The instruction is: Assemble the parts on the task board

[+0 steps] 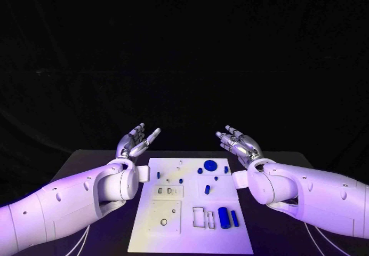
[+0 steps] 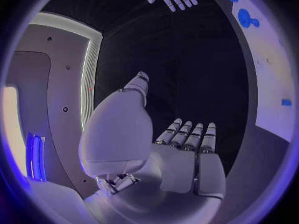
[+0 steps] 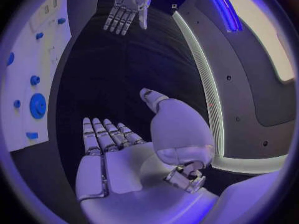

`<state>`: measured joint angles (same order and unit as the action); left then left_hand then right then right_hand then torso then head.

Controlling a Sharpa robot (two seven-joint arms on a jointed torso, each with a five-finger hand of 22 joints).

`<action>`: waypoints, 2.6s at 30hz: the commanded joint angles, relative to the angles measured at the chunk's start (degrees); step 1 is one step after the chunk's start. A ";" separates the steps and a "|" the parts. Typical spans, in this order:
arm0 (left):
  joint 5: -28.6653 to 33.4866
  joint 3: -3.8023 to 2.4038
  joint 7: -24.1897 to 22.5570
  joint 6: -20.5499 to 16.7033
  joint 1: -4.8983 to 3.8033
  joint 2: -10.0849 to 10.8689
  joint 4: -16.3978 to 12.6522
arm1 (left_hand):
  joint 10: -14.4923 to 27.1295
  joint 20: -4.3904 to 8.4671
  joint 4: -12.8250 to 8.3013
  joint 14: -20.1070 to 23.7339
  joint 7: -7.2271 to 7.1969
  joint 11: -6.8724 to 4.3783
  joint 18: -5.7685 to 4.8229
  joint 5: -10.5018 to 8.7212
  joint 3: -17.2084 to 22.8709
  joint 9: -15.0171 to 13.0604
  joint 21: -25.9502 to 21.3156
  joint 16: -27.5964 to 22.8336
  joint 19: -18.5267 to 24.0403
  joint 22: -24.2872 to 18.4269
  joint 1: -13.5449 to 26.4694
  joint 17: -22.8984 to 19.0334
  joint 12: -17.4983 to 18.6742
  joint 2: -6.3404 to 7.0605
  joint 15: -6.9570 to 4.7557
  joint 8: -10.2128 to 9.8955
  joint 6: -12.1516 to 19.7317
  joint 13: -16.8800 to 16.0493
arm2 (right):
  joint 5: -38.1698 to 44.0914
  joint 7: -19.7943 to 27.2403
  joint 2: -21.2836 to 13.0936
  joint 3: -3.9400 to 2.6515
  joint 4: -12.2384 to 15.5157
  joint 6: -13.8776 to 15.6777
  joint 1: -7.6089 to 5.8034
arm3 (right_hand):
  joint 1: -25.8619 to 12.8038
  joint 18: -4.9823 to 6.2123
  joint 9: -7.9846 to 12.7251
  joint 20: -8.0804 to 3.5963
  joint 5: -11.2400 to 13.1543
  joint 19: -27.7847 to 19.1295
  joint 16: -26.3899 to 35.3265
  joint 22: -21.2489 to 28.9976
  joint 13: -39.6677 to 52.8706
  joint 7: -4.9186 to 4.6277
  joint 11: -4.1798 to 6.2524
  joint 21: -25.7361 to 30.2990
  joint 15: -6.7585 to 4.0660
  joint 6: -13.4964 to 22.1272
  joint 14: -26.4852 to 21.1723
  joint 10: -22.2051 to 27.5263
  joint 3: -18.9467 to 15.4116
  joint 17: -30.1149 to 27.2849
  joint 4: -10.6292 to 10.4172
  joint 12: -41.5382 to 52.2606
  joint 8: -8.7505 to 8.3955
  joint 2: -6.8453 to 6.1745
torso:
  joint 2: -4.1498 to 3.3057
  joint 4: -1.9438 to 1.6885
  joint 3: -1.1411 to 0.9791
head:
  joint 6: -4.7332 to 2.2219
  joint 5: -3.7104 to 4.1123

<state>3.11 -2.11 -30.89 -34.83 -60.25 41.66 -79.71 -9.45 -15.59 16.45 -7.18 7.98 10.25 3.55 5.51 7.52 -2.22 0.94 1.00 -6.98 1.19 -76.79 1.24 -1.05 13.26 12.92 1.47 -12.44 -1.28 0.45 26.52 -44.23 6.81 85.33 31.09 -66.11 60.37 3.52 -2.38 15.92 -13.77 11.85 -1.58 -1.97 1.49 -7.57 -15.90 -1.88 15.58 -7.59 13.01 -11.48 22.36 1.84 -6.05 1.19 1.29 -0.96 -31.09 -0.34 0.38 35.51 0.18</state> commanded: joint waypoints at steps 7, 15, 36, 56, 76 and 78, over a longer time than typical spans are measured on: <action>1.29 -0.08 -2.29 4.65 -0.10 -0.20 0.15 | -0.61 -1.04 0.79 -0.74 5.37 0.95 1.71 0.21 0.61 -0.20 0.35 0.37 -0.22 0.12 -3.07 0.24 -0.39 0.07 0.99 0.48 -1.05 -0.17 | 2.93 -3.02 0.26 2.06 -1.69 -16.21 -2.02 | 9.62 3.15 -3.72 0.64 2.72 11.77 -6.59 -2.82 2.16 -9.69 0.92 -5.31 -1.84 -14.43 22.40 -20.47 3.76 3.83 6.50 4.43 4.44 -0.67 | 0.00 -0.01 0.00 | 0.00 0.00; 1.25 0.00 -2.25 6.37 -0.10 1.71 -1.02 | -7.91 -1.43 0.59 -9.95 7.14 2.66 1.60 -0.66 4.03 -1.83 2.75 3.26 -6.69 1.54 -4.67 2.13 -1.48 -3.21 2.77 2.87 -9.15 -0.87 | 25.55 -0.44 -0.28 2.00 -5.77 -8.53 -2.74 | 12.80 6.17 -7.60 0.53 3.68 27.18 -11.18 -6.11 2.19 -8.79 3.04 -12.63 -4.89 -33.34 37.46 -40.27 7.32 5.85 11.20 6.93 10.04 -2.67 | -0.97 0.10 0.08 | 1.65 0.42; -0.60 -0.70 0.65 14.13 -0.18 8.79 -11.56 | -48.83 1.38 -2.85 -47.81 5.27 -0.15 7.07 -1.91 14.09 -7.17 17.97 17.16 -42.96 6.43 -8.74 10.17 -7.80 -5.25 -5.19 11.58 -35.91 -2.39 | 60.38 -14.49 -0.64 0.96 -8.27 -12.68 -5.69 | 11.67 6.87 -8.03 -5.47 3.43 41.29 -16.58 -13.91 2.40 -4.85 7.81 -28.10 -11.26 -43.67 56.17 -55.12 8.03 9.72 13.06 3.95 11.28 -5.31 | -5.26 -1.31 1.04 | 2.46 2.59; -1.05 -1.01 1.63 16.37 -0.12 9.89 -15.49 | -49.90 2.59 -3.46 -50.73 5.33 -0.27 6.99 -2.01 16.15 -7.00 19.69 17.72 -46.09 6.71 -7.68 11.61 -5.43 -3.73 -5.85 10.97 -36.25 -2.37 | 86.52 -26.88 4.41 0.86 -12.34 -17.32 -7.77 | 7.89 6.71 -11.21 -9.50 -0.56 50.28 -37.38 -25.93 5.50 -1.96 10.28 -45.55 -15.12 -46.31 70.55 -54.55 6.09 27.47 11.61 3.44 12.46 -9.36 | -8.91 -2.51 2.24 | 2.10 3.28; -0.96 -1.49 1.93 16.53 -0.14 10.71 -17.18 | -49.76 2.60 -3.40 -50.64 5.55 -0.11 6.93 -2.02 16.21 -6.93 19.76 17.55 -46.16 6.67 -7.18 11.75 -5.00 -3.59 -5.76 10.77 -36.08 -2.35 | 91.81 -29.18 6.46 0.87 -12.88 -17.38 -7.81 | 8.14 1.45 -13.76 -9.01 0.92 64.74 -69.06 -62.36 7.60 -2.37 9.94 -72.43 -14.62 -45.87 72.38 -52.09 8.52 56.87 11.04 6.58 12.31 -9.66 | -10.34 -3.47 2.82 | 2.03 3.92; -0.93 -1.51 1.94 16.52 -0.14 10.72 -17.18 | -49.76 2.60 -3.40 -50.64 5.55 -0.11 6.93 -2.02 16.21 -6.93 19.76 17.55 -46.16 6.67 -7.18 11.75 -5.00 -3.59 -5.76 10.77 -36.08 -2.35 | 91.95 -29.29 6.58 0.87 -12.97 -17.82 -7.78 | 8.12 1.24 -13.91 -9.01 0.91 65.48 -70.03 -63.79 7.69 -2.37 9.95 -73.44 -14.58 -45.94 72.44 -52.17 8.64 57.85 10.96 6.78 12.34 -9.66 | -10.38 -3.47 2.80 | 2.05 3.90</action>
<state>2.45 -3.55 -28.80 -19.52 -60.32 52.44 -96.68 -59.00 -12.91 12.96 -57.54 12.37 10.03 10.23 3.76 23.33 -9.24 20.30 18.53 -52.84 7.80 -84.36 12.91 -6.43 9.43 6.98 12.44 -48.36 -3.70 90.39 -1.81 -37.73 7.69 72.44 14.98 -73.92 68.48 5.26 -16.24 6.88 -13.17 77.00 -71.29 -65.37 9.14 -9.89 -6.04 -75.04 0.71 -53.57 83.74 -63.85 30.70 59.37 4.83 7.78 13.71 -10.13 -41.35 -3.76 3.15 37.57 4.10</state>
